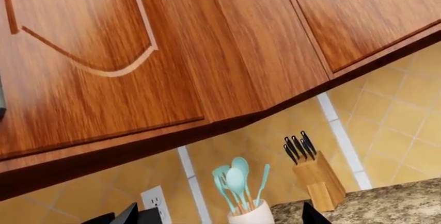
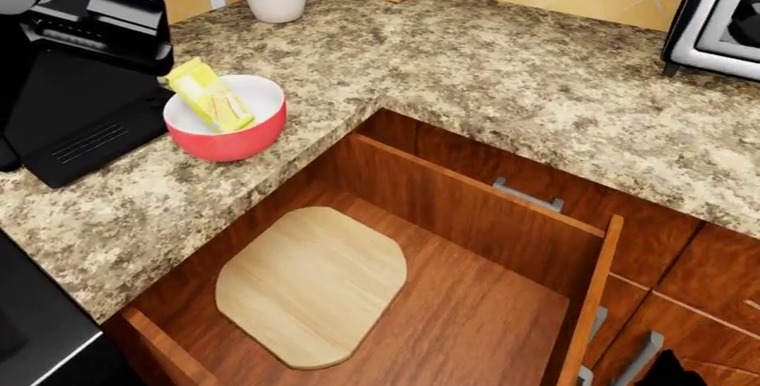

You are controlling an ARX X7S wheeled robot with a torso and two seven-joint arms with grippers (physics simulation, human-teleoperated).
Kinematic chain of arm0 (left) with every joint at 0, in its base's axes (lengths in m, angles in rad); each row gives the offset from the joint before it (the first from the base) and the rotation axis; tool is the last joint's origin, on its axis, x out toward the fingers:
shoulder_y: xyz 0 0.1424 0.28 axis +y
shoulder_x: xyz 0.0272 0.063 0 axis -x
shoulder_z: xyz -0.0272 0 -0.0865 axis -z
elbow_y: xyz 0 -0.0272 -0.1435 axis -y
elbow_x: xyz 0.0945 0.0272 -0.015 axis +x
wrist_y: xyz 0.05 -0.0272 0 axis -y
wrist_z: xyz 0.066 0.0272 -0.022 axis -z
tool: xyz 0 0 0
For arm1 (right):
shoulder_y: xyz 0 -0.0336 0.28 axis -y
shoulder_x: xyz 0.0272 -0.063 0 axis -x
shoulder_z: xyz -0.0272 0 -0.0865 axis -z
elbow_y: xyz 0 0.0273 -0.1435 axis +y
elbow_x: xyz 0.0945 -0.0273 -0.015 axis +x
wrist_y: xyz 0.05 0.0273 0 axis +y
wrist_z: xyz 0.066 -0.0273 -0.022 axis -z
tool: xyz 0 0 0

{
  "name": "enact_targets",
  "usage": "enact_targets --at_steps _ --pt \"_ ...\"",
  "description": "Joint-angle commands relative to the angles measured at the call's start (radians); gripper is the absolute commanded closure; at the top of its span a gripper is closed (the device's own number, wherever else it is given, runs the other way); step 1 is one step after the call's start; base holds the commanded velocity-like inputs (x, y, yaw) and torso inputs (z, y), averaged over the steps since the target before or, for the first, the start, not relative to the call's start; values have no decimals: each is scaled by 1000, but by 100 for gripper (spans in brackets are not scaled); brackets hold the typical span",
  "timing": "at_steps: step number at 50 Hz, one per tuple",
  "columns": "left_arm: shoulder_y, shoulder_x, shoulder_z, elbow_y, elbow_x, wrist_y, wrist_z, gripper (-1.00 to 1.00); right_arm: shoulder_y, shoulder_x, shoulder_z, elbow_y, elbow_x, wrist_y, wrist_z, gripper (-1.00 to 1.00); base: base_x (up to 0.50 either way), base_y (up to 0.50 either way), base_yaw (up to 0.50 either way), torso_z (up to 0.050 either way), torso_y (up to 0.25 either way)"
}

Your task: Place the bar in the bowl and close the drawer.

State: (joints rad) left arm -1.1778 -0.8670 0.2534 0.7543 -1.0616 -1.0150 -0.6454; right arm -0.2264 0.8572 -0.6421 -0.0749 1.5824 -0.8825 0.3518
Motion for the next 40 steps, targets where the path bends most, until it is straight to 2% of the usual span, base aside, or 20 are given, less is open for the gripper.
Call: enact_targets --at_steps 1,21,40 --pt "5 1 7 1 7 4 -3 -100 5 -82 36 91 181 103 -302 -100 0 0 0 0 0" --pt "5 -6 12 3 8 4 -5 -100 55 -94 -16 88 188 248 -458 -100 0 0 0 0 0" --pt "11 -6 22 3 19 15 -3 -100 218 -180 -105 216 146 386 -431 -100 0 0 0 0 0"
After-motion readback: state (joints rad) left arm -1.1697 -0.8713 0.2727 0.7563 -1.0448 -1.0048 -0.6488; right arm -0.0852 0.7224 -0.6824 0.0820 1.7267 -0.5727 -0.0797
